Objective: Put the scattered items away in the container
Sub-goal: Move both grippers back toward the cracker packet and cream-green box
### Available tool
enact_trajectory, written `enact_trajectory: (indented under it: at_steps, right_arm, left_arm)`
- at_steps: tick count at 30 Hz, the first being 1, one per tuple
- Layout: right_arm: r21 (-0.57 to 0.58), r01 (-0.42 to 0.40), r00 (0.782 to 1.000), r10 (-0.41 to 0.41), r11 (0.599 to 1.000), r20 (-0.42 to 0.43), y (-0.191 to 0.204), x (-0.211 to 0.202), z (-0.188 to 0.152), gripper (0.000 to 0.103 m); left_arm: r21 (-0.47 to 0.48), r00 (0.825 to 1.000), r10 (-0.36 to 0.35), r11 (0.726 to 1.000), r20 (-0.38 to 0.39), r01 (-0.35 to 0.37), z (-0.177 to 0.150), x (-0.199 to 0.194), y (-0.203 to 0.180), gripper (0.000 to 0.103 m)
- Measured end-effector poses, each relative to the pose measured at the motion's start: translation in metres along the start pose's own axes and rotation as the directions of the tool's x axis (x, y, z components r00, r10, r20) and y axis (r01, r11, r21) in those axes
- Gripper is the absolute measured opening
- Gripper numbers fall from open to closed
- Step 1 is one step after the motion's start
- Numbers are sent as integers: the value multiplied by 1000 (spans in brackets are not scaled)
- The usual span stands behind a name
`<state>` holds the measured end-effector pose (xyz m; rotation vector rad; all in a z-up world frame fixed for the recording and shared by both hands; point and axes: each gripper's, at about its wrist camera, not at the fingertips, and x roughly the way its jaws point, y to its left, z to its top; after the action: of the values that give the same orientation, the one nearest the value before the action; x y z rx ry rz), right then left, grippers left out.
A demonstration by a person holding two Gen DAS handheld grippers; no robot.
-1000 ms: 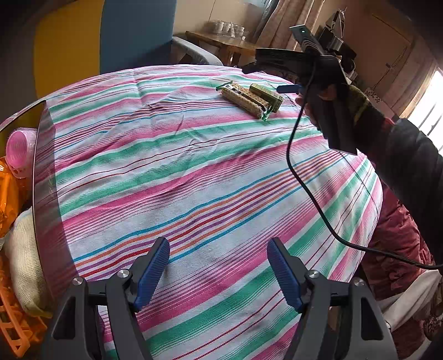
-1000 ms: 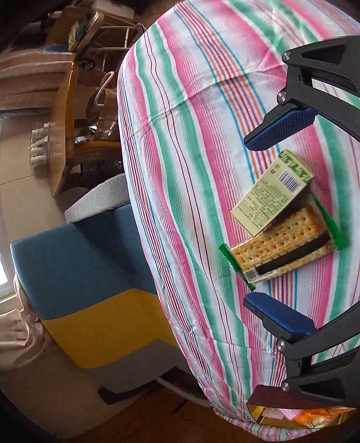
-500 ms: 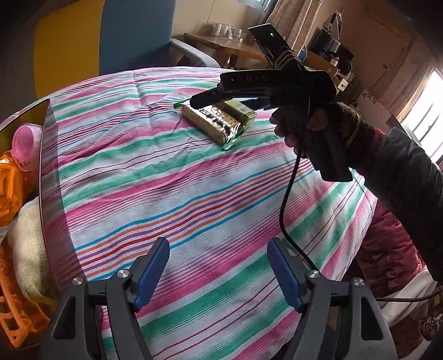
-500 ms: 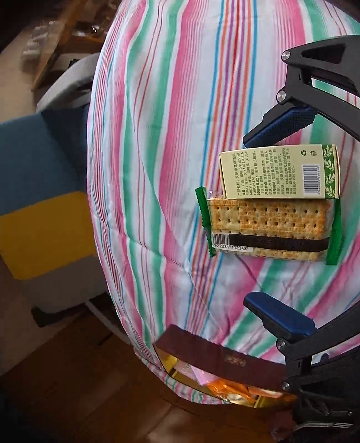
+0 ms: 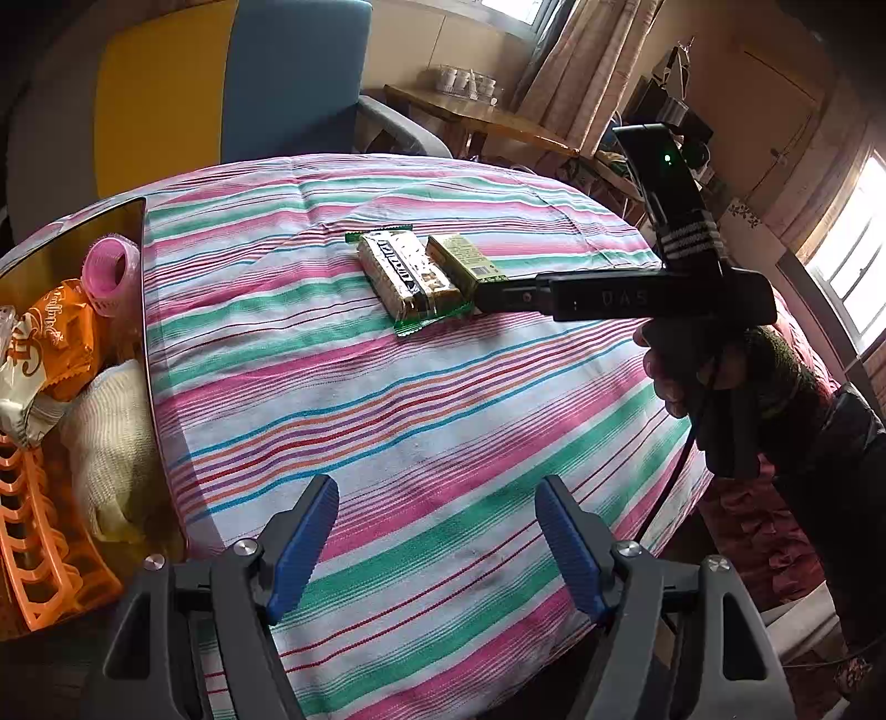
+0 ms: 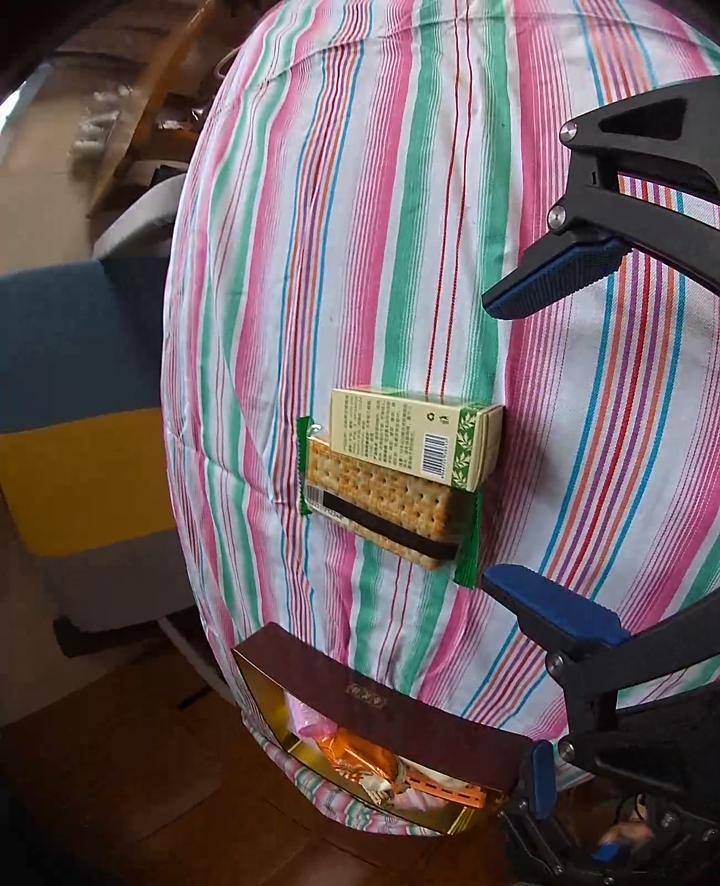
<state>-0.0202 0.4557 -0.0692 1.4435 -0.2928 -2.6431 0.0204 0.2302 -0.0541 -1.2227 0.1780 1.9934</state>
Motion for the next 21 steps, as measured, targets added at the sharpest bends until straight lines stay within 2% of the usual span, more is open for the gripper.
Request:
enact_trajectory:
  at_steps: [2, 6, 11, 19, 21]
  right_arm:
    - [14, 7, 1000, -7, 1000, 3, 1, 1, 6, 92]
    - [-5, 168, 986, -168, 986, -9, 5, 18, 19, 90]
    - [99, 239, 971, -241, 966, 7, -22, 4, 3, 90]
    - [265, 338, 935, -355, 903, 17, -66, -19, -22, 90]
    - [290, 316, 937, -345, 903, 55, -64, -30, -30, 90]
  left_arm:
    - [3, 1000, 5, 1000, 5, -5, -2, -5, 0, 75]
    - [3, 1000, 14, 1000, 12, -14, -6, -14, 0, 75]
    - [13, 1000, 18, 1000, 23, -18, -2, -16, 0, 76]
    - [-61, 999, 46, 997, 23, -45, 48, 1, 9, 79]
    - [-110, 999, 38, 993, 8, -37, 66, 12, 15, 79]
